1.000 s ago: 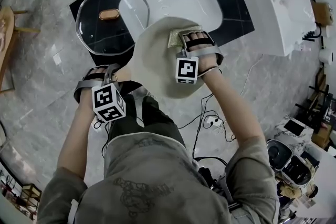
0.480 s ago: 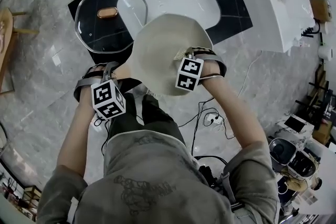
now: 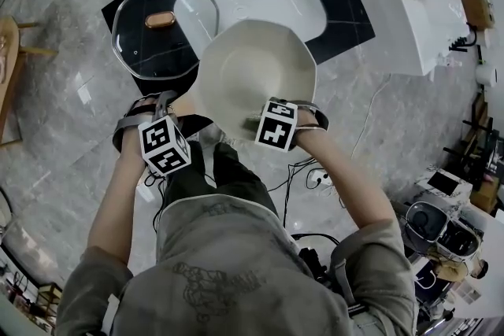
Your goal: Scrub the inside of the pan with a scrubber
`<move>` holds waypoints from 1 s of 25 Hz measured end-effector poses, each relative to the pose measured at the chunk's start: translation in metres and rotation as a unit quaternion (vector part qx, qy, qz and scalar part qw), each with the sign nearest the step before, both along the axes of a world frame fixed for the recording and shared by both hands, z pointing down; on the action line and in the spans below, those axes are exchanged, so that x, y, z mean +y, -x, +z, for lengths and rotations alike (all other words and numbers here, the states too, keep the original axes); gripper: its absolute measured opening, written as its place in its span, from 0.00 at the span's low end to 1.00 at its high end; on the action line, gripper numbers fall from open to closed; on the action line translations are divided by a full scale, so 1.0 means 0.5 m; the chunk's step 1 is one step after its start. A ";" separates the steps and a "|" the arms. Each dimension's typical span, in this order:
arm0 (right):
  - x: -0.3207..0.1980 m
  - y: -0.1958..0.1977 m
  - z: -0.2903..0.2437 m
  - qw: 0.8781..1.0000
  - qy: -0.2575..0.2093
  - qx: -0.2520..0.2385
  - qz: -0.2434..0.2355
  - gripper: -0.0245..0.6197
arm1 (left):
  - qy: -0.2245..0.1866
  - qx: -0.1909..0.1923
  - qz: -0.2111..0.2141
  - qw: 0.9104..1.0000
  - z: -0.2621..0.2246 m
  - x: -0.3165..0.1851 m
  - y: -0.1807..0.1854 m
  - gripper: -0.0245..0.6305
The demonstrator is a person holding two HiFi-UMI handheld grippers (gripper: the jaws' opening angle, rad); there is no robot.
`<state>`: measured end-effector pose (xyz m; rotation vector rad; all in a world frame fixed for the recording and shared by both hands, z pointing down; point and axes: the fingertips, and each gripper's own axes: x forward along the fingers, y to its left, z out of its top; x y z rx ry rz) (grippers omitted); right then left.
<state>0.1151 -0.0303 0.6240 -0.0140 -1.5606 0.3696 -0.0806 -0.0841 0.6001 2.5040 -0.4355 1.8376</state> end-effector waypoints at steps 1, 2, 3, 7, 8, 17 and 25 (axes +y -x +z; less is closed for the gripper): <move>0.006 0.016 -0.003 1.000 0.004 -0.015 0.011 0.15 | 0.001 -0.001 -0.001 1.000 0.000 0.000 0.000 0.31; 0.011 0.033 -0.007 0.999 0.009 -0.030 0.024 0.15 | 0.001 -0.003 -0.001 1.000 0.000 0.000 0.001 0.31; 0.015 0.048 -0.012 0.998 0.015 -0.046 0.038 0.15 | 0.001 -0.003 -0.001 1.000 0.000 0.001 0.001 0.31; 0.012 0.110 -0.035 0.988 0.030 -0.116 0.102 0.15 | -0.001 -0.005 -0.002 1.000 0.002 -0.001 0.001 0.31; 0.006 0.127 -0.043 0.983 0.030 -0.138 0.118 0.15 | -0.001 -0.004 -0.002 1.000 0.002 -0.002 0.001 0.31; -0.078 0.172 -0.108 0.923 -0.049 -0.272 0.268 0.15 | 0.002 0.005 -0.011 1.000 -0.010 0.001 0.001 0.33; -0.182 0.127 -0.207 0.845 -0.199 -0.332 0.367 0.16 | -0.006 0.055 -0.049 0.997 -0.101 -0.009 0.022 0.37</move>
